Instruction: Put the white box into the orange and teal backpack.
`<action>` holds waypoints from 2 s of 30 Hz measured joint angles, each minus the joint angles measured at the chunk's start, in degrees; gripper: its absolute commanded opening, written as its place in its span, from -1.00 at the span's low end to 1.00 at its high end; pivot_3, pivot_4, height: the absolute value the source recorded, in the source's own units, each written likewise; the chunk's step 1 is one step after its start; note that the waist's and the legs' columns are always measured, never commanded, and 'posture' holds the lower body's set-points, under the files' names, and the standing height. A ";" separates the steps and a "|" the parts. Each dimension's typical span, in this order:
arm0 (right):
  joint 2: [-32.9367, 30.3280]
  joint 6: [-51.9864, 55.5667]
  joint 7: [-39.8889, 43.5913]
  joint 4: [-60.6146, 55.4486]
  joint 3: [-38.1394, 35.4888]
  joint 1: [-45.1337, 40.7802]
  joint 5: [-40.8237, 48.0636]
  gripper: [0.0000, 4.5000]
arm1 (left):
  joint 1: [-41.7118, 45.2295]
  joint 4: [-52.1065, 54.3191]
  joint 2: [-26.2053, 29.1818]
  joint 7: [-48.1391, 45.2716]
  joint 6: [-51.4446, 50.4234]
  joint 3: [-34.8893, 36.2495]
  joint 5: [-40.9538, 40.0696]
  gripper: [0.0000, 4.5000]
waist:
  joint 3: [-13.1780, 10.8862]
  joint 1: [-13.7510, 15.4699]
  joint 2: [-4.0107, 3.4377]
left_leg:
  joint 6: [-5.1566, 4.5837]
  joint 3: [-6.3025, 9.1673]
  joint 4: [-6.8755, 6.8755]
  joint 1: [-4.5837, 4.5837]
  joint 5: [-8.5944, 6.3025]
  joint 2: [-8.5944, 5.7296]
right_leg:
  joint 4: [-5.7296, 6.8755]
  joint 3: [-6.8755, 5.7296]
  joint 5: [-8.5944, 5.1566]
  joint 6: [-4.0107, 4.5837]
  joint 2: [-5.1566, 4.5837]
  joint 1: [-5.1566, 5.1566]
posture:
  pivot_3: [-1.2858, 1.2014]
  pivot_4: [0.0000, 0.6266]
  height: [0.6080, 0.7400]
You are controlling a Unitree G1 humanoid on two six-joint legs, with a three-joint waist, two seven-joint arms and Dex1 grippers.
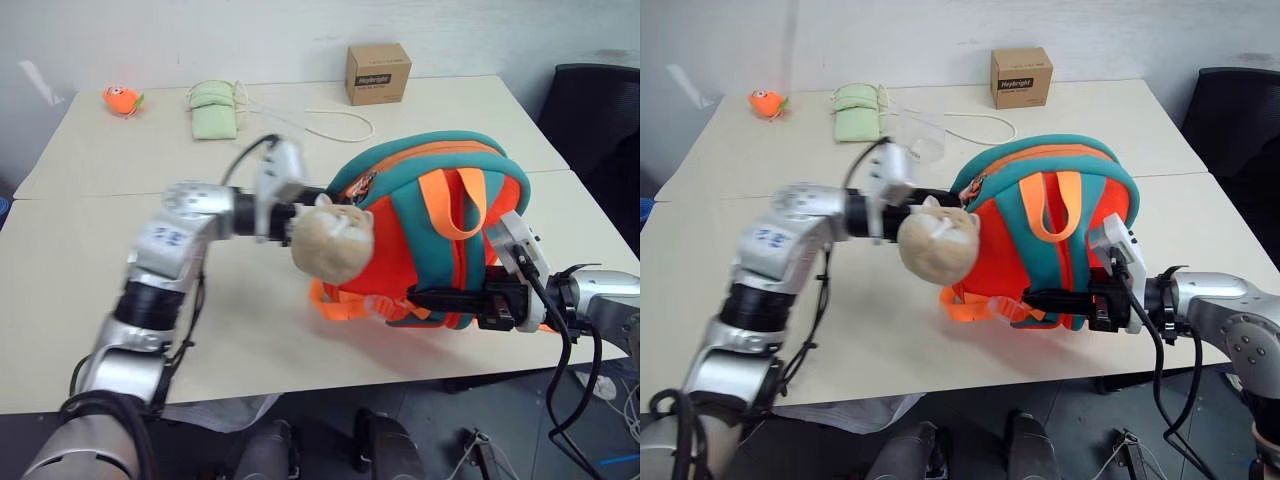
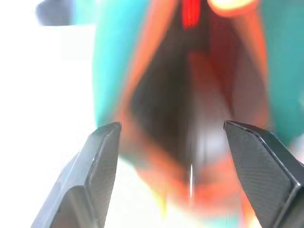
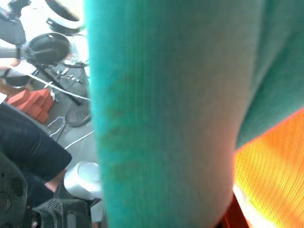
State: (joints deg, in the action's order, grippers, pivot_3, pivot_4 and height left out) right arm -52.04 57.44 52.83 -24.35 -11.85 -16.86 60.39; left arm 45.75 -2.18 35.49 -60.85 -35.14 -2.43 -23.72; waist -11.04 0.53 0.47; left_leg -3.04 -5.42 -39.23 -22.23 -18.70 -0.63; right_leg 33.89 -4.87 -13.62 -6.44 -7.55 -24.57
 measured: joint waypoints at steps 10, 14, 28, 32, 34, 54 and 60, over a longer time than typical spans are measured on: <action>3.41 -0.27 -1.74 -0.07 0.88 -0.67 -0.30 -0.99 | 0.52 15.17 2.81 -1.13 -13.19 6.67 -16.62 0.60 | 0.00 0.86 0.01 | -0.04 0.10 0.00 -0.11 -0.04 -0.13 | -0.08 0.11 0.02 0.00 0.00 0.09 | 0.03 -0.52 1.00; 3.46 -0.29 -1.77 -0.07 1.85 -0.84 -0.68 -0.99 | 0.58 15.01 0.66 1.51 -13.57 5.76 -17.17 0.60 | 0.00 0.50 0.01 | -0.02 0.01 0.00 -0.04 0.00 -0.08 | 0.03 -0.06 0.03 -0.01 0.06 0.06 | 0.03 -0.52 1.00; 3.46 -0.28 -2.35 -0.07 1.92 -0.77 -0.62 -0.99 | 0.00 20.11 6.59 -3.58 -19.04 3.77 -25.93 0.60 | 0.00 0.66 0.00 | 0.00 0.01 0.00 -0.03 0.00 -0.06 | 0.01 -0.08 0.02 0.00 0.10 0.07 | 0.03 -0.52 1.00; 3.46 -0.84 -0.84 -0.37 1.94 -0.76 -0.20 -0.99 | -0.15 18.75 -0.96 3.81 -16.08 -0.54 -20.22 0.60 | 0.00 1.04 0.01 | -0.10 0.06 0.00 -0.08 0.05 -0.17 | -0.01 -0.13 0.04 -0.04 0.10 0.10 | 0.03 -0.52 1.00; 3.46 -1.15 -0.33 -0.68 1.94 -0.74 -0.02 -0.99 | -0.21 18.22 -2.21 5.53 -16.00 -1.79 -19.30 0.60 | 0.00 0.91 0.01 | -0.13 0.04 0.00 -0.08 0.04 -0.19 | -0.02 -0.10 0.05 -0.05 0.09 0.09 | 0.03 -0.52 1.00; 2.70 -1.33 -0.35 -0.52 -0.03 2.99 0.21 -0.99 | -2.50 18.94 0.99 4.93 -13.03 -2.02 -17.17 -1.00 | 0.00 0.82 0.00 | -0.07 0.03 0.01 -0.06 0.05 -0.12 | -0.02 -0.09 0.04 -0.03 0.02 0.07 | 0.03 -0.52 1.00; 1.09 -2.47 0.90 -1.99 -4.54 7.37 0.33 -0.99 | -1.07 9.00 10.68 -2.48 -5.46 0.11 -12.59 -1.00 | 0.00 0.73 0.00 | -0.06 0.01 0.01 -0.02 0.04 -0.11 | -0.03 -0.08 0.03 0.00 0.02 0.04 | 0.03 -0.52 1.00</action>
State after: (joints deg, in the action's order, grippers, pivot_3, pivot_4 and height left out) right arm -50.95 54.97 53.73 -26.34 -16.38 -9.49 60.72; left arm 44.68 6.82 46.17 -63.33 -40.61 -2.32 -36.30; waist -11.04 1.26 0.48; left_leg -3.10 -5.41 -39.22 -22.26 -18.66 -0.74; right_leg 33.86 -4.95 -13.60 -6.44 -7.53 -24.53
